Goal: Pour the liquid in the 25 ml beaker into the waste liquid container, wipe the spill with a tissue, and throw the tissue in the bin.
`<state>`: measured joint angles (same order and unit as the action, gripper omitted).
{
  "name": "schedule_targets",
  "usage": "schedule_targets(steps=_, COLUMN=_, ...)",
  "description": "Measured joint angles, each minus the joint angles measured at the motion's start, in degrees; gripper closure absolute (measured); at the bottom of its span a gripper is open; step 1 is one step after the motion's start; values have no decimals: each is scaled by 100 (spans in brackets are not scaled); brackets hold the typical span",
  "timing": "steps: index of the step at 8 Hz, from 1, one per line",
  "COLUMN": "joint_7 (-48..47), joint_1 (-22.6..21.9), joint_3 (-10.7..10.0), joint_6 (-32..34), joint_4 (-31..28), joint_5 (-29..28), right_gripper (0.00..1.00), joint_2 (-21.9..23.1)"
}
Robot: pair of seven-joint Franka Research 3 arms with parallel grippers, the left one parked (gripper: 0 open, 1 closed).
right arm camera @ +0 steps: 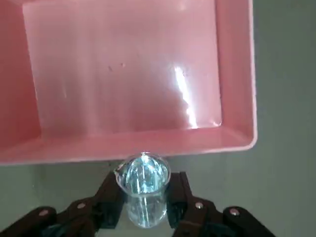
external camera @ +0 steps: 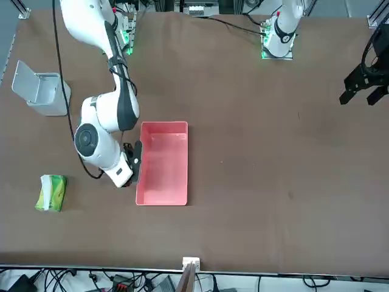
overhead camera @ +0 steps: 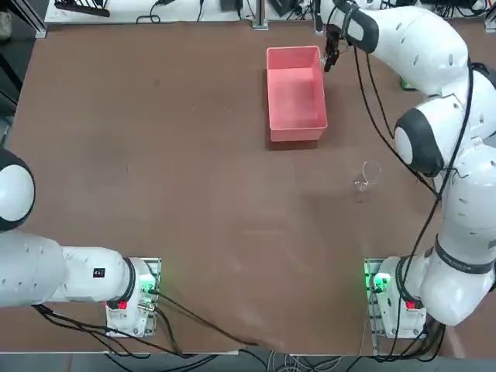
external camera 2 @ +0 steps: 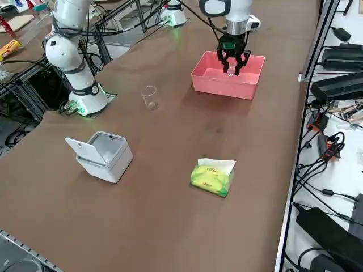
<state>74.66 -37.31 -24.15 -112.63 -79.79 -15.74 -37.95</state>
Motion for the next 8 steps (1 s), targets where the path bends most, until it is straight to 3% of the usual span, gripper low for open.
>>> schedule_targets(steps=4, joint_7=-732, joint_1=-240, joint_3=8, joint_6=765, joint_4=576, joint_5=870, right_gripper=52, joint_2=-8)
schedule_targets(steps=8, joint_7=-942, joint_1=-424, joint_3=11, joint_6=1057, joint_4=691, joint_5=1971, right_gripper=52, joint_2=-122)
